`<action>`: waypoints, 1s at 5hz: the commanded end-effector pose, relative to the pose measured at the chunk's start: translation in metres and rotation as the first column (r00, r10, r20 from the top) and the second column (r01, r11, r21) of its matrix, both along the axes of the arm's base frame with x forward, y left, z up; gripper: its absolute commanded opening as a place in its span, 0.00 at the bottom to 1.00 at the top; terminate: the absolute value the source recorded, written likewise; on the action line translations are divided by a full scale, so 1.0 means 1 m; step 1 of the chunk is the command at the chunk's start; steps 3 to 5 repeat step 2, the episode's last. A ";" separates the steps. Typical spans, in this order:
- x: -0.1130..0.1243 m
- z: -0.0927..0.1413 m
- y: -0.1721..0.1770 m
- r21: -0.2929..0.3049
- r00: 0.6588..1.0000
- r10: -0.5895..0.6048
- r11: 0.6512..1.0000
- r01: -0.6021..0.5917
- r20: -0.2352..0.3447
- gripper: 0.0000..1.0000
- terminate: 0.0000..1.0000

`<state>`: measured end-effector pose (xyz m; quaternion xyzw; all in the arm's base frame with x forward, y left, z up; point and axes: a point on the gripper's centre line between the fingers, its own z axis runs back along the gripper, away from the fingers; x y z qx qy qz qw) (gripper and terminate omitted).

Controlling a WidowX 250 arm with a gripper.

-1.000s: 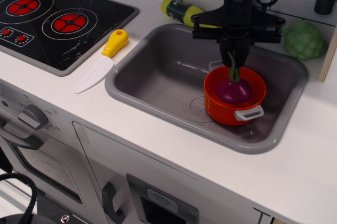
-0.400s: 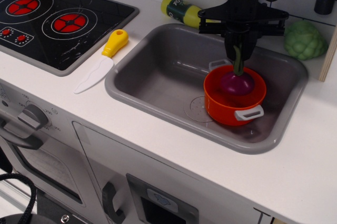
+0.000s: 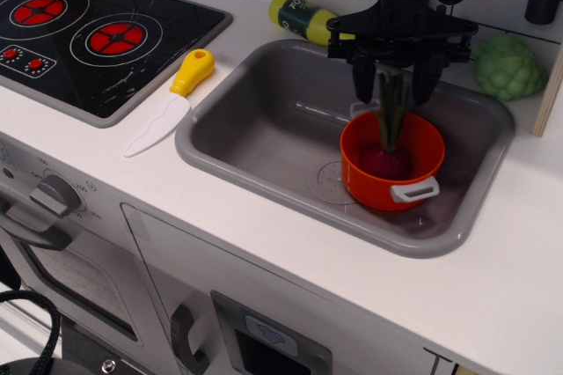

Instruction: Put beet in pot sink

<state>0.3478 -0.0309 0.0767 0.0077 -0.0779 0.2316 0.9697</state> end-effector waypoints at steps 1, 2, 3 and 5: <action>-0.003 0.045 0.004 -0.024 0.994 -0.027 0.999 0.029 0.110 1.00 0.00; -0.003 0.045 0.004 -0.024 0.994 -0.027 0.999 0.029 0.110 1.00 1.00; -0.003 0.045 0.004 -0.024 0.994 -0.027 0.999 0.029 0.110 1.00 1.00; -0.003 0.045 0.004 -0.024 0.994 -0.027 0.999 0.029 0.110 1.00 1.00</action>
